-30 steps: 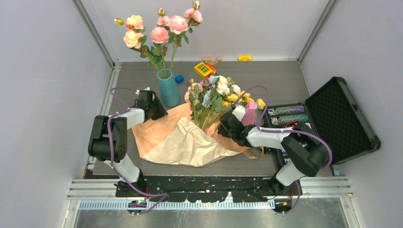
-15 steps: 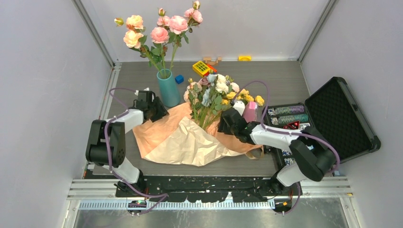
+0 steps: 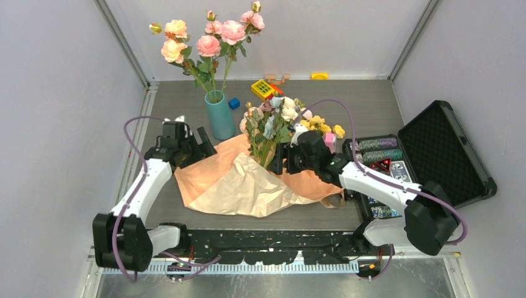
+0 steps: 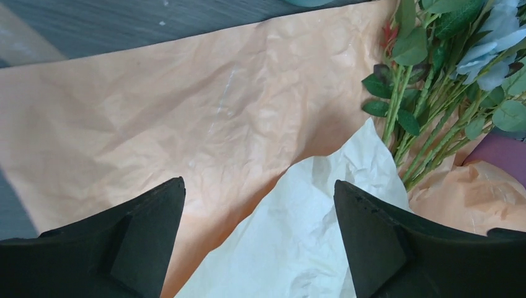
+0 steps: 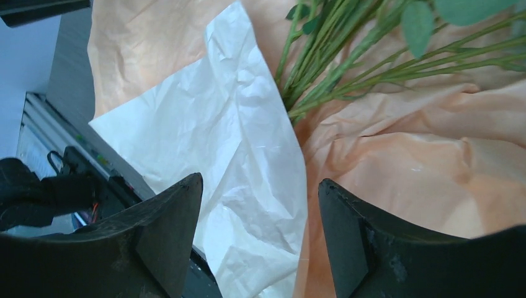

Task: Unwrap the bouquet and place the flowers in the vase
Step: Unfold the wrapping paper at the center of the board.

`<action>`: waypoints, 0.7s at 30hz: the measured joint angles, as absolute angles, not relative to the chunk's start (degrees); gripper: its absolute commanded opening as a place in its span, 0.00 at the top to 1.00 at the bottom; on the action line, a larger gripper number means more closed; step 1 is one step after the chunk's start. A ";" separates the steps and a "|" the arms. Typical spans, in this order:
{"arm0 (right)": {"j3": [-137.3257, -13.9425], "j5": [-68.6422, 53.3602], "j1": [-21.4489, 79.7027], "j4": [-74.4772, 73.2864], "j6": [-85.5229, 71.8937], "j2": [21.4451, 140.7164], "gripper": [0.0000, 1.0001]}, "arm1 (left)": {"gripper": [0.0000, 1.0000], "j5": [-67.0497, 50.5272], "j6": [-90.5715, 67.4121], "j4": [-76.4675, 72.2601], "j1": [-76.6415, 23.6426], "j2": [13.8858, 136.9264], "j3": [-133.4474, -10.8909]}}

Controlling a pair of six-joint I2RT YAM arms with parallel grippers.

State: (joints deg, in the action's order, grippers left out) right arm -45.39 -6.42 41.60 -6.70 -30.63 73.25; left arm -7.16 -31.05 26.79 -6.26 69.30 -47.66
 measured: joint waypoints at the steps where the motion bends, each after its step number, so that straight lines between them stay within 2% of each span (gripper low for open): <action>1: -45.41 -7.75 41.60 -6.13 -30.44 74.08 0.25 | 0.06 -6.85 -31.05 28.18 -5.72 67.46 -47.13; 10: -51.57 -15.62 41.95 -4.51 -25.06 86.96 0.26 | 0.04 -4.73 -31.35 35.00 13.41 60.82 -42.11; 12: -53.89 -15.86 41.95 -4.36 -23.73 89.58 0.26 | 0.01 -3.31 -31.62 36.62 14.26 59.79 -42.04; 18: -59.90 -17.23 42.06 -4.16 -19.81 97.60 0.29 | 0.00 3.07 -32.67 38.94 15.31 55.83 -41.82; 21: -63.11 -18.63 42.22 -5.10 -17.98 101.54 0.30 | 0.06 2.68 -33.06 38.39 16.10 56.05 -39.83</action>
